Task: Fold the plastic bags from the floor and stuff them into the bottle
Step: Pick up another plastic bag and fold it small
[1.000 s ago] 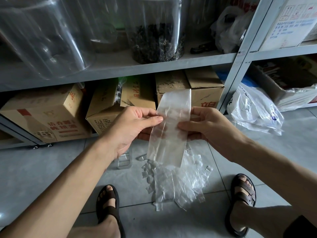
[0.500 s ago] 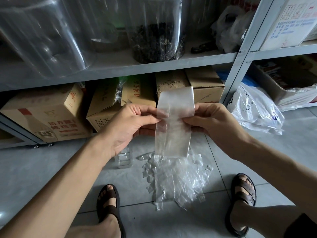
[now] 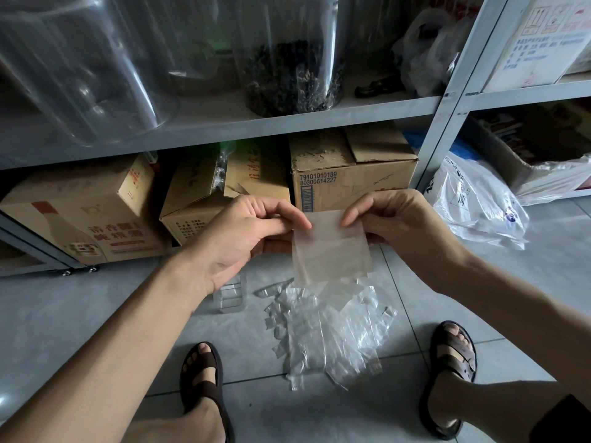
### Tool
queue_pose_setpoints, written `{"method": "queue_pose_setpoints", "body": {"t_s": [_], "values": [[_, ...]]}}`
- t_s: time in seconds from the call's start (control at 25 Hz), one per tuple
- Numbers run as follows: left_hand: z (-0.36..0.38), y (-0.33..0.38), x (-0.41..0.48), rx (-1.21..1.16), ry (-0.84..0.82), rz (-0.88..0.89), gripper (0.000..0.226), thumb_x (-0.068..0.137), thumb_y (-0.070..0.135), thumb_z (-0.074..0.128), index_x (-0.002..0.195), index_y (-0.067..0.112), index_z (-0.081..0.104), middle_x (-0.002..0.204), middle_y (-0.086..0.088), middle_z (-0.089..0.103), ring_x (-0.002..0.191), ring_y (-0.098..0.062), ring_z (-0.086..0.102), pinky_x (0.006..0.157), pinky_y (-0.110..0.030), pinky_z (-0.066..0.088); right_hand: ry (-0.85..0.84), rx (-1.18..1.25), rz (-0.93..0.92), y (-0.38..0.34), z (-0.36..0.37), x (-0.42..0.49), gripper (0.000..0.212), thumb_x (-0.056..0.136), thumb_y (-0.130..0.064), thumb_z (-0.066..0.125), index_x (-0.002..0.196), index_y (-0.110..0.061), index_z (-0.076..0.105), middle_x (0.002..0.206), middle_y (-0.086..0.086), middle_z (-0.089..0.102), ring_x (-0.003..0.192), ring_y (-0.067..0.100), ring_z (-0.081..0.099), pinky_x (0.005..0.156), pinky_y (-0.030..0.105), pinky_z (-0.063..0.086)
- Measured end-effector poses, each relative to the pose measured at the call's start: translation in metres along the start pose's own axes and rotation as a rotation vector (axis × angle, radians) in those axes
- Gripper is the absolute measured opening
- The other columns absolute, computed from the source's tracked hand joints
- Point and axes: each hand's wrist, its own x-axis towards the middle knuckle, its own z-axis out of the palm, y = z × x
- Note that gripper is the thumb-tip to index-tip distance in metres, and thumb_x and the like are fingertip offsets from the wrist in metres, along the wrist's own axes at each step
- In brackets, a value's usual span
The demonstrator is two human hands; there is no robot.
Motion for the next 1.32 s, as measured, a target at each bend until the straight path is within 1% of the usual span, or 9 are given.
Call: {"method": "queue_pose_setpoints", "body": {"t_s": [0.24,0.36,0.52,0.64,0.76,0.88,1.0,1.16,1.32], "values": [[0.01,-0.004,0.001,-0.266,-0.063,-0.232,0.039,0.1,0.023,0.042,0.132,0.007,0.059,0.108,-0.021,0.068,0.083,-0.027,0.068,0.072,-0.036,0.06,0.089,0.015,-0.018,0.003,-0.002,0.002,0.033,0.09,0.013,0.056,0.072,-0.009,0.073,0.074,0.006,0.072,0.07,0.017,0.069,0.067,0.025,0.059],[0.016,-0.011,0.001,-0.193,-0.039,-0.261,0.048,0.088,0.036,0.061,0.127,0.008,0.065,0.115,-0.017,0.072,0.098,-0.029,0.072,0.085,-0.04,0.06,0.129,-0.045,-0.077,0.005,-0.003,0.004,0.04,0.09,0.015,0.054,0.071,-0.015,0.074,0.075,0.001,0.074,0.074,0.017,0.068,0.073,0.026,0.059],[0.019,-0.015,0.005,-0.1,0.122,-0.195,0.012,0.09,0.013,0.064,0.09,0.008,0.076,0.087,-0.01,0.076,0.07,-0.016,0.071,0.06,-0.029,0.058,0.06,-0.06,-0.045,0.006,-0.003,0.003,0.038,0.089,0.016,0.047,0.077,-0.009,0.074,0.081,0.005,0.075,0.079,0.018,0.071,0.074,0.022,0.056],[0.013,-0.014,0.006,0.082,0.134,-0.131,0.017,0.094,0.014,0.064,0.098,0.002,0.075,0.092,-0.014,0.074,0.076,-0.019,0.066,0.065,-0.03,0.051,-0.029,0.081,0.069,0.005,-0.006,0.005,0.03,0.084,0.001,0.043,0.08,-0.005,0.072,0.088,0.012,0.072,0.085,0.023,0.07,0.078,0.029,0.057],[0.012,-0.013,0.003,0.213,0.049,-0.119,0.017,0.096,0.012,0.062,0.1,0.001,0.074,0.093,-0.012,0.076,0.076,-0.014,0.067,0.066,-0.023,0.052,-0.068,0.007,0.11,0.009,-0.006,0.006,0.01,0.09,-0.013,0.064,0.097,-0.009,0.07,0.093,0.009,0.069,0.084,0.019,0.066,0.075,0.03,0.057],[0.01,-0.014,0.003,0.214,0.02,-0.147,0.02,0.096,0.016,0.061,0.102,0.0,0.073,0.1,-0.021,0.074,0.083,-0.025,0.067,0.077,-0.034,0.052,-0.113,-0.128,0.144,0.017,0.0,0.002,0.015,0.09,-0.011,0.069,0.103,-0.006,0.071,0.091,0.013,0.074,0.077,0.021,0.067,0.069,0.029,0.058],[0.01,-0.014,0.004,0.053,0.145,-0.171,0.028,0.093,0.031,0.065,0.104,0.007,0.072,0.1,-0.016,0.073,0.082,-0.027,0.068,0.081,-0.042,0.057,-0.005,0.066,0.208,0.017,0.004,0.002,0.01,0.092,-0.007,0.064,0.095,0.001,0.07,0.086,0.013,0.073,0.076,0.021,0.07,0.072,0.031,0.06],[0.015,-0.014,0.002,-0.095,0.107,-0.232,0.035,0.096,0.039,0.058,0.101,0.006,0.069,0.089,-0.015,0.074,0.08,-0.034,0.074,0.072,-0.037,0.061,0.162,0.331,0.258,0.016,0.003,0.006,0.008,0.095,-0.007,0.059,0.09,-0.003,0.064,0.081,0.008,0.071,0.077,0.018,0.072,0.074,0.031,0.061],[0.017,-0.017,0.005,-0.043,0.144,-0.188,0.025,0.1,0.028,0.057,0.1,0.004,0.063,0.079,-0.012,0.071,0.069,-0.027,0.072,0.057,-0.03,0.059,0.106,0.23,0.294,0.016,0.006,0.006,0.014,0.093,-0.006,0.063,0.105,0.0,0.066,0.102,0.015,0.074,0.091,0.026,0.073,0.084,0.038,0.06]]}}
